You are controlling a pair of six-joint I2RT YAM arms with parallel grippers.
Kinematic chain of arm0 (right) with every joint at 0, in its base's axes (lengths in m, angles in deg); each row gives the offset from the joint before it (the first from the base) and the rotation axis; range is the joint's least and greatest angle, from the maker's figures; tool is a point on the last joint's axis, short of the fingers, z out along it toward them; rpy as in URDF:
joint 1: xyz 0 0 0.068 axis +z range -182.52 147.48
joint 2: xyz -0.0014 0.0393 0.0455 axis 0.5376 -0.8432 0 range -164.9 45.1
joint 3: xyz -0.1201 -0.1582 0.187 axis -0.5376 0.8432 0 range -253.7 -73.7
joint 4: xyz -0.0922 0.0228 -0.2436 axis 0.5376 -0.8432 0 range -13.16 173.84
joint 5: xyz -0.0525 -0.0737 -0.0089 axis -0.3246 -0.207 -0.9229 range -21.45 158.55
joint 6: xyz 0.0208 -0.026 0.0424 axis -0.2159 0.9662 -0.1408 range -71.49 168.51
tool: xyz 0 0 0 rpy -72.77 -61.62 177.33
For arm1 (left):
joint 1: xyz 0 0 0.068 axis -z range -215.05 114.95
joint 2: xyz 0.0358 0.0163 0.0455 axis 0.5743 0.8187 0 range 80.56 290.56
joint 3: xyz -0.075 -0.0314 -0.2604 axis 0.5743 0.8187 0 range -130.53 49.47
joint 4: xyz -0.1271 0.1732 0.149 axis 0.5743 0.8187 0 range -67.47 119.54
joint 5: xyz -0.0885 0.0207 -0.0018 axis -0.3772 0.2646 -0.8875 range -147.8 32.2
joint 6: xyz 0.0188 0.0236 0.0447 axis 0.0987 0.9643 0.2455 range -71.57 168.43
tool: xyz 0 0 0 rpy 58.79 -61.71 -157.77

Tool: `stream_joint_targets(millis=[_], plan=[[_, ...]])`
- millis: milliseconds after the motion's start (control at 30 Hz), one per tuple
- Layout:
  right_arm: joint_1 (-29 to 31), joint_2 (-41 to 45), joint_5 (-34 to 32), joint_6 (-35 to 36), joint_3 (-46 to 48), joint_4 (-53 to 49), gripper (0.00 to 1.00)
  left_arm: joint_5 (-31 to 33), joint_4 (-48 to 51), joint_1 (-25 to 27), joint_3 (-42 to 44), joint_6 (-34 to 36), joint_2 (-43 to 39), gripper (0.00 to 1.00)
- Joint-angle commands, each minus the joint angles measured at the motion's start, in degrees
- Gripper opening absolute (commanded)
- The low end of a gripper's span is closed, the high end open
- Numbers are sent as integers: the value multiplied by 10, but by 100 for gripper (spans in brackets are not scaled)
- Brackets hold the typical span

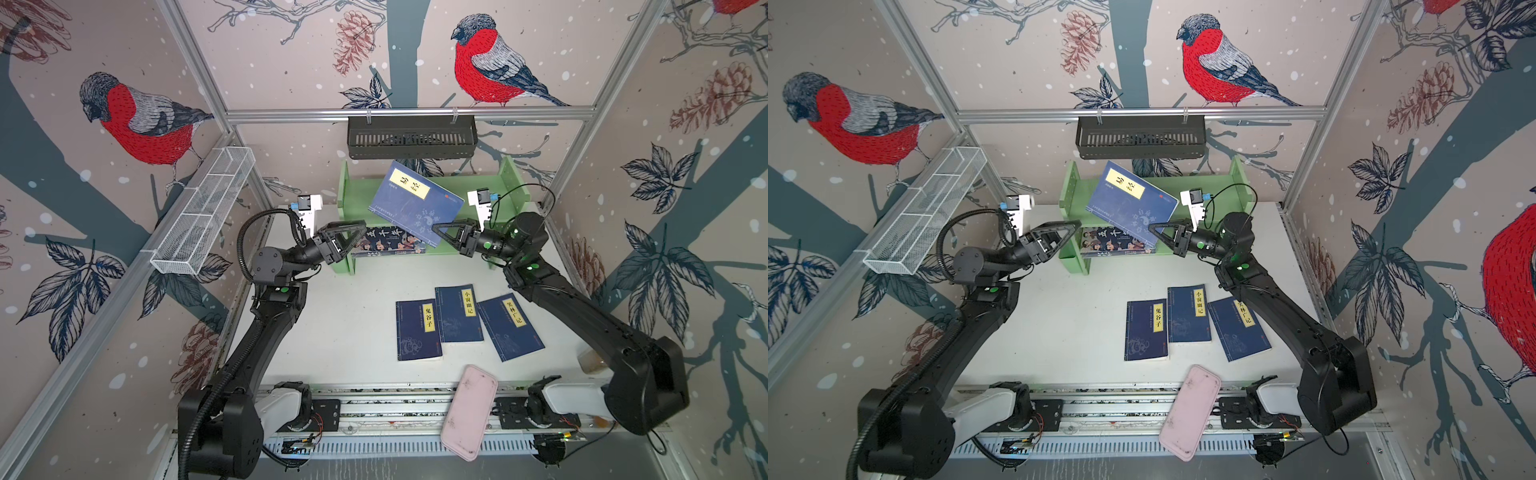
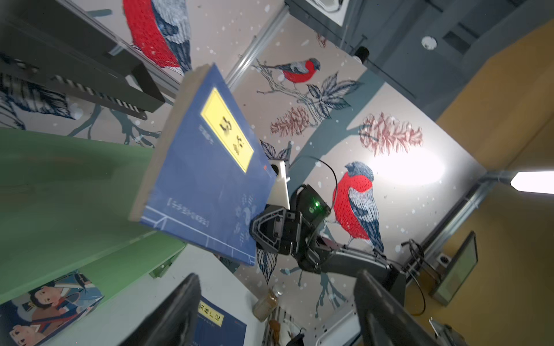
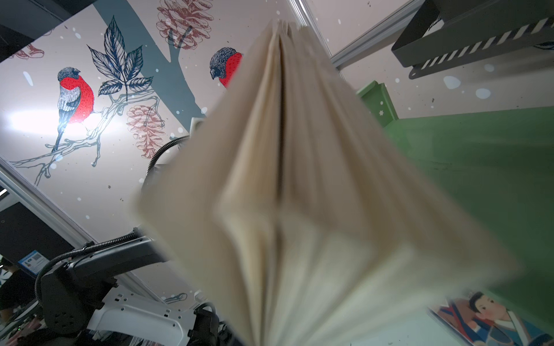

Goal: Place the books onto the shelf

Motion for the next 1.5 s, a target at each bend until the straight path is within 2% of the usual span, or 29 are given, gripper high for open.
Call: stream_joint_targets(millis=[0,67,200,267,367,467,567,667,733,833,933,1067,1200,1233,1267,1333,1367,1467], plan=[[-7,15,109,69,-15,-85,1,-57,34,-1,3,71,-7,87],[-7,24,123,99,-19,-124,1,-49,103,-3,-8,124,-7,85],[-7,50,135,119,-9,-147,0,-38,334,-3,-67,297,-4,82],[-6,60,140,121,-2,-148,1,-37,397,-2,-90,349,-3,81],[0,60,164,123,-4,-151,1,-65,388,1,-95,344,0,81],[-1,60,154,151,-17,-186,1,-89,379,5,-97,348,0,80],[-17,62,124,192,-37,-249,1,-68,484,4,-126,437,-6,79],[-18,61,149,179,-39,-233,1,-60,546,9,-141,489,-3,79],[-14,57,150,185,-44,-241,0,-73,530,14,-136,469,0,80],[-9,50,156,188,-48,-243,1,-101,455,29,-114,407,4,79],[4,43,168,194,-58,-248,1,-97,450,41,-117,402,16,71],[24,7,159,251,-99,-324,0,-109,384,48,-111,338,22,48],[28,-20,152,250,-122,-331,2,-111,237,49,-69,219,25,5],[27,-25,149,244,-125,-328,6,-109,218,49,-63,204,24,0],[27,-28,140,236,-127,-321,14,-103,206,48,-61,195,24,0],[23,-28,128,214,-121,-298,21,-87,207,47,-62,190,22,0],[19,-25,120,200,-113,-281,31,-79,206,46,-63,183,23,0],[6,-11,108,142,-75,-208,39,-62,174,43,-60,145,27,0]])
